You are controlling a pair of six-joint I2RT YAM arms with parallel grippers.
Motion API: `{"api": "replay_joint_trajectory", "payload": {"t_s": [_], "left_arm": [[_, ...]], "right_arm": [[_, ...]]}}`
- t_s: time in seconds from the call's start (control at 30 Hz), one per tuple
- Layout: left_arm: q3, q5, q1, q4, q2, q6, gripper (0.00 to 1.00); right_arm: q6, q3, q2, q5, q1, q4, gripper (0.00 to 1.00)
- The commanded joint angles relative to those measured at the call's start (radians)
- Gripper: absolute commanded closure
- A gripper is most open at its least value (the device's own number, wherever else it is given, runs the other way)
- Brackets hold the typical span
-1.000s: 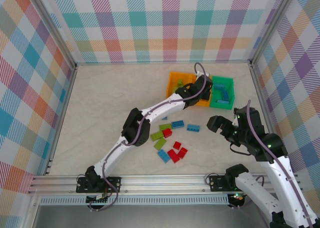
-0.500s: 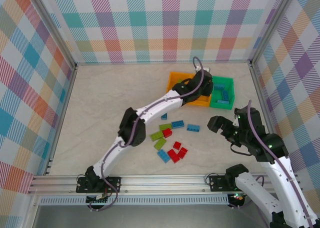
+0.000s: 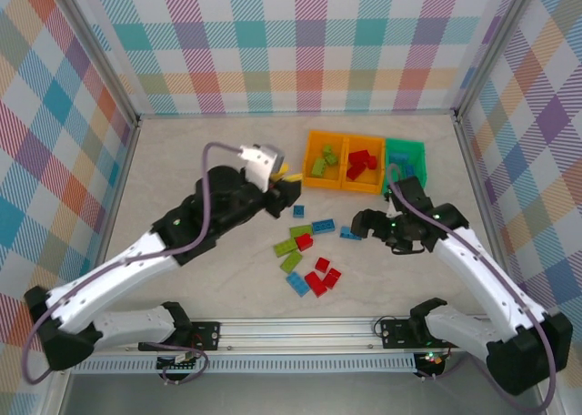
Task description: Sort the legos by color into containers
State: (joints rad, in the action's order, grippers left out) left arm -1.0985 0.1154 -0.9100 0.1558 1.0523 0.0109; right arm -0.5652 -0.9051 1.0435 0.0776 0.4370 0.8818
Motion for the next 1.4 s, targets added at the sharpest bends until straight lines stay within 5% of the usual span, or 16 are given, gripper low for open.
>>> {"api": "replay_joint_trajectory", "payload": {"t_s": [0.0,0.13,0.23,0.37,0.47,0.67,0.87,1.07,1.27,1.37], "left_arm": [[0.085,-0.065,-0.007,0.171,-0.121,-0.248,0.54],[0.188,-0.089,-0.006,0.231,-0.227,-0.385,0.47],[0.25,-0.084,-0.006,0.218,-0.272,-0.402,0.3],[0.331,-0.173,-0.005,0.174,-0.324,-0.469,0.04],[0.357,-0.273,-0.004,0.234,-0.334,-0.583,0.0],[0.403,-0.427,-0.004,0.359,-0.359,-0.721,0.0],[0.474,-0.566,-0.006,0.39,-0.379,-0.888,0.0],[0.508,-0.576,-0.004,0.371,-0.371,-0.962,0.0],[0.534,-0.546,-0.003,0.297,-0.368,-0.956,0.0],[0.547,-0.517,0.001,0.247,-0.369,-0.947,0.0]], "right_arm": [[0.348,-0.03,0.052,-0.086,0.038,-0.11,0.09],[0.794,0.049,0.088,-0.164,0.066,-0.277,0.08],[1.104,0.094,0.133,-0.194,0.086,-0.333,0.03],[1.307,0.084,0.247,-0.155,0.086,-0.336,0.02],[1.375,0.039,0.371,-0.127,0.085,-0.323,0.08],[1.419,-0.026,0.544,-0.103,0.069,-0.346,0.23],[1.415,-0.055,0.615,-0.094,0.065,-0.327,0.55],[1.415,-0.028,0.556,-0.119,0.06,-0.327,0.81],[1.322,0.028,0.341,-0.083,0.011,-0.434,0.85],[1.168,0.048,0.218,-0.033,-0.091,-0.566,0.83]]}}
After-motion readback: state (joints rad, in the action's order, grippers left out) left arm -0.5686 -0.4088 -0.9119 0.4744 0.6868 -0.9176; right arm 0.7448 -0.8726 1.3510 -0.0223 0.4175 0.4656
